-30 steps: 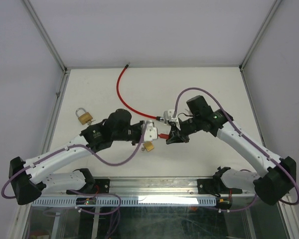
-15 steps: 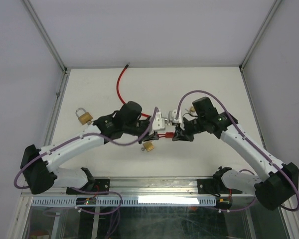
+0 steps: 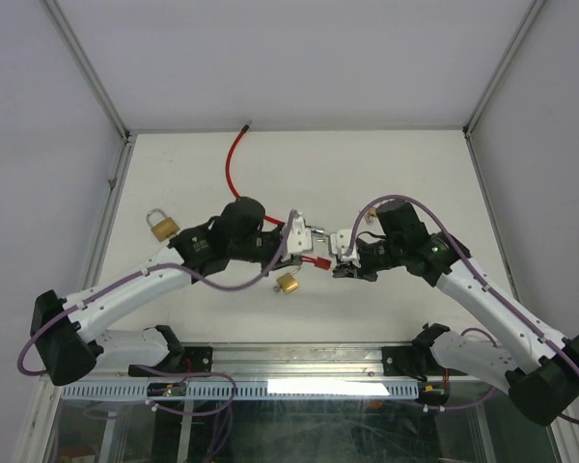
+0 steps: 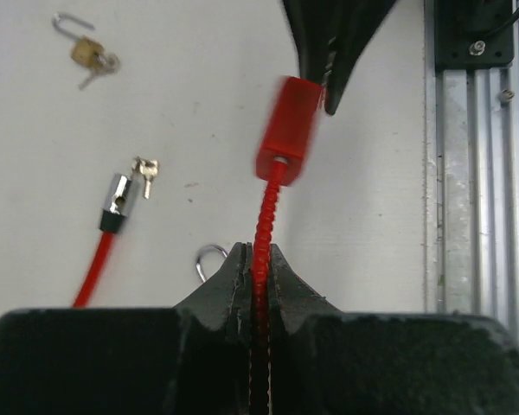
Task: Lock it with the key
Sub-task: Remove the key from the lock, then place the lock at the center of the board, then pick up the lock from the center of the board.
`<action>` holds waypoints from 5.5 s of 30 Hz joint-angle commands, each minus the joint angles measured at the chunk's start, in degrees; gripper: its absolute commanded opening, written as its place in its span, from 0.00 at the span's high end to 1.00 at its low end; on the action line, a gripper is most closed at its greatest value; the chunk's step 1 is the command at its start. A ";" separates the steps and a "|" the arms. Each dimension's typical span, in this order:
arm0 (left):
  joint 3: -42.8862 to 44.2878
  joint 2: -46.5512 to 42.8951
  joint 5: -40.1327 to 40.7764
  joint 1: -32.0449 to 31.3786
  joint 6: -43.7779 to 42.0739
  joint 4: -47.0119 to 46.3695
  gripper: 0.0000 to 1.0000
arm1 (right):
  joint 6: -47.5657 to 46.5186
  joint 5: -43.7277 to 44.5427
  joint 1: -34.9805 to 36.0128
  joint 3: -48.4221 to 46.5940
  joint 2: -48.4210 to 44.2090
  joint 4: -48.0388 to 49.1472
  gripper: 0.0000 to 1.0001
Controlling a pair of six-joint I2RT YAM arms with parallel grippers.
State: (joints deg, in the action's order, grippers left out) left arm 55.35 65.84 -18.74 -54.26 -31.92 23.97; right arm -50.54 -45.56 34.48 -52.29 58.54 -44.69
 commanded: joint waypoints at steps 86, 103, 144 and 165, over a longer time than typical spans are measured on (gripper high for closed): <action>37.11 57.43 22.48 4.00 41.02 -31.61 0.24 | 27.46 2.01 -46.34 -10.15 10.65 9.82 0.43; 75.34 80.94 23.73 2.27 37.44 -9.20 0.26 | 26.02 7.06 -48.72 -8.85 10.87 10.51 0.43; 67.32 76.40 23.93 1.89 36.28 -14.46 0.90 | 26.55 4.29 -49.37 -8.44 10.08 10.80 0.43; 13.07 36.50 -8.34 9.10 31.63 -43.26 0.96 | 25.04 -27.84 -47.02 9.57 5.98 40.07 0.38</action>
State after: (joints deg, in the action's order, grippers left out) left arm 73.71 108.90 -16.64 -44.93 3.66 -12.73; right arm -20.16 -62.57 -13.45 -44.42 69.41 -16.25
